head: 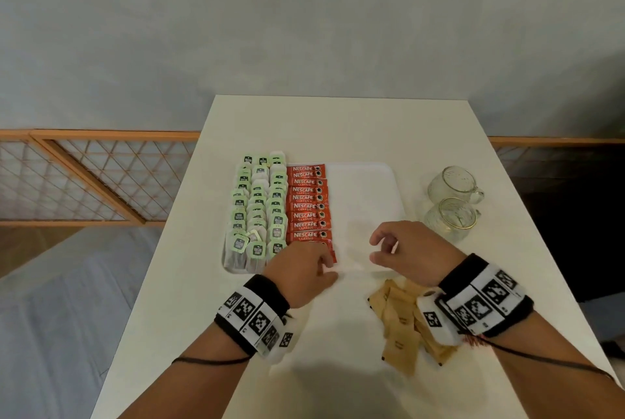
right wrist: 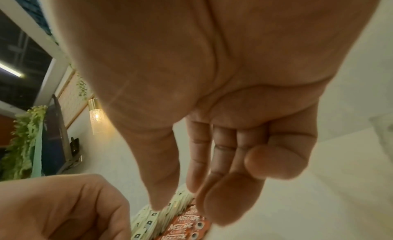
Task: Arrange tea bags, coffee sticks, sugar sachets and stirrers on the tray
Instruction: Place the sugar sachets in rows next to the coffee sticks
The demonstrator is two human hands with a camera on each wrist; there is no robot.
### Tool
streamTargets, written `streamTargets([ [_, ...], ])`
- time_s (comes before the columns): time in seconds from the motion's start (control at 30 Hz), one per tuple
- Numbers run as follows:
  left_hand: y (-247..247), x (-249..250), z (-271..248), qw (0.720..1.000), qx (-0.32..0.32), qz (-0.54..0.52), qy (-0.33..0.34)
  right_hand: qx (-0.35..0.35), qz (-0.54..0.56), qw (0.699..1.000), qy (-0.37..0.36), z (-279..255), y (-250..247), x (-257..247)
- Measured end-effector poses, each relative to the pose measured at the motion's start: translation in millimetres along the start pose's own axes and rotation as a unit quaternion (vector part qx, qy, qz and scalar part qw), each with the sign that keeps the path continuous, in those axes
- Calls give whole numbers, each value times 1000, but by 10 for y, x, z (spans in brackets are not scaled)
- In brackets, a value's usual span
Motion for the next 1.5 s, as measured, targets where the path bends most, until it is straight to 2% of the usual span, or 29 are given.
streamTargets([
  [0.2,300,356,54,997,-52,42,47,-72,-150,985,53,-330,-82,374],
  [0.37,468,594,172,994,-83,69,32,-144,-193,968,67,-417,38,555],
  [0.67,545,928,251,991,-95,87,18,-124,-181,974,58,-328,200,600],
  [0.9,548,825,269,990,-141,5,-1,-117,-167,979,29,-269,256,536],
  [1.13,508,638,153,988,-131,-79,-32,-97,-149,984,27,-249,161,546],
  [1.37,434,369,55,972,-110,-194,-77,-145,-211,965,56,-301,192,656],
  [1.5,359,306,16,952,-115,-269,-89,-136,-218,965,47,-239,286,649],
])
Point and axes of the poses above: each hand's wrist, its own z-axis towards the middle knuckle, its own y-axis out of the palm, x = y × z, the point moved 1 cm from there along z, towards the middle knuckle, and after that the axes turned 11 degrees about z, right-handed, at the moved point
